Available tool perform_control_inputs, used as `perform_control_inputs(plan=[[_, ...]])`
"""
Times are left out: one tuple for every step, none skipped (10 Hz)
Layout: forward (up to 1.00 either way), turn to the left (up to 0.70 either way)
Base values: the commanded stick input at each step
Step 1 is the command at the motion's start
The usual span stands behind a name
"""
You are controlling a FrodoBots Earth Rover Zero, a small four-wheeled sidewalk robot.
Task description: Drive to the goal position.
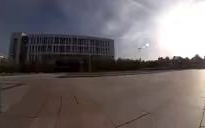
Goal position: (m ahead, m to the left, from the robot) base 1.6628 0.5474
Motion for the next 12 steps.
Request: perform_control_inputs(plan=[[0.70,0.00],[0.70,0.00],[0.70,0.00],[0.70,0.00],[0.70,0.00],[0.70,0.00],[0.70,0.00],[0.70,0.00],[0.70,0.00],[0.70,0.00],[0.70,0.00],[0.70,0.00]])
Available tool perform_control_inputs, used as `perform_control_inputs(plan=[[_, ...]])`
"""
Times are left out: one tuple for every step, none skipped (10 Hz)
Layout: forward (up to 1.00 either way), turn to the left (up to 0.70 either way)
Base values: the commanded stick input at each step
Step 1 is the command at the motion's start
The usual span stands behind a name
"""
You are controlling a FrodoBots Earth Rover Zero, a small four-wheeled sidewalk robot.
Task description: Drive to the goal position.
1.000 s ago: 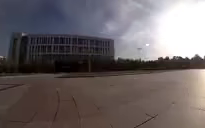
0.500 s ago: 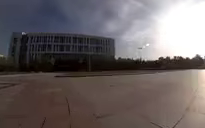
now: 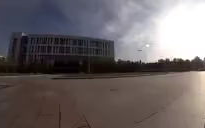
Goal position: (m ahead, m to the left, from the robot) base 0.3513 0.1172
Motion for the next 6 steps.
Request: perform_control_inputs(plan=[[0.70,0.00],[0.70,0.00],[0.70,0.00],[0.70,0.00],[0.70,0.00],[0.70,0.00]])
